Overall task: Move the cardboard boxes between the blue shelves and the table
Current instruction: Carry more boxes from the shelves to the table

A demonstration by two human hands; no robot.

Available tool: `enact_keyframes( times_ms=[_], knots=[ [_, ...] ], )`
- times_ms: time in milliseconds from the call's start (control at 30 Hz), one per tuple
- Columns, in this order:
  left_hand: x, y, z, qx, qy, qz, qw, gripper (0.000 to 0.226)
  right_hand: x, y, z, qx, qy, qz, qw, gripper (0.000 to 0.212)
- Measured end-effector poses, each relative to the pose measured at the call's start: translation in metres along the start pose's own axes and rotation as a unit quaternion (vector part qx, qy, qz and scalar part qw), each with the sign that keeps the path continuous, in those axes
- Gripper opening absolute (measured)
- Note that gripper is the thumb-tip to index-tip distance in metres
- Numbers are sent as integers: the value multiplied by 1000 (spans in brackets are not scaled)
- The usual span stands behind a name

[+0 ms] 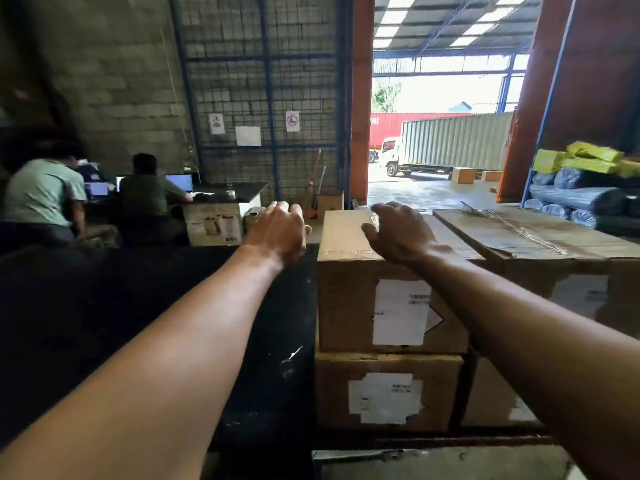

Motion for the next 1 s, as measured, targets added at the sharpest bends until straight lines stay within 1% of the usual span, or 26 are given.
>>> enact_keyframes(
  times_ms=[100,200,233,300,400,500,600,700,800,867,1000],
  knots=[
    [-6,32,20,30,-11,34,999,35,16,36,-14,56,-9,53,997,46],
    [-18,63,46,78,-19,76,994,34,33,74,-24,120,6,104,987,54],
    [-24,72,55,97,-18,88,991,33,36,87,-25,136,12,121,983,54],
    [-36,89,72,126,-11,124,984,33,42,111,-25,148,15,156,976,46],
    [-59,110,98,178,-7,180,967,34,49,146,-29,174,16,213,961,45],
    [-92,113,129,239,-3,248,939,36,47,183,-29,222,34,282,933,45],
    [-130,102,159,290,-23,315,903,35,34,214,-23,270,40,336,902,43],
    [-178,77,190,346,-27,379,858,37,4,243,-10,316,52,396,861,43],
    [-230,40,226,411,-27,443,796,40,-39,271,10,364,72,456,809,40],
    [-264,12,252,453,-10,483,749,41,-73,288,28,382,92,498,773,40],
    [-327,-47,308,501,-7,543,674,42,-143,317,77,430,107,565,696,42]
  ],
)
Point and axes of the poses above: each hand's wrist, its own x-axis towards the middle knuckle, its own z-axis out of the back of the hand, y = z × x, the point moved 1 cm from there along x, towards the middle knuckle, and after that the axes turned 6 degrees about -y, right-handed, at the moved point
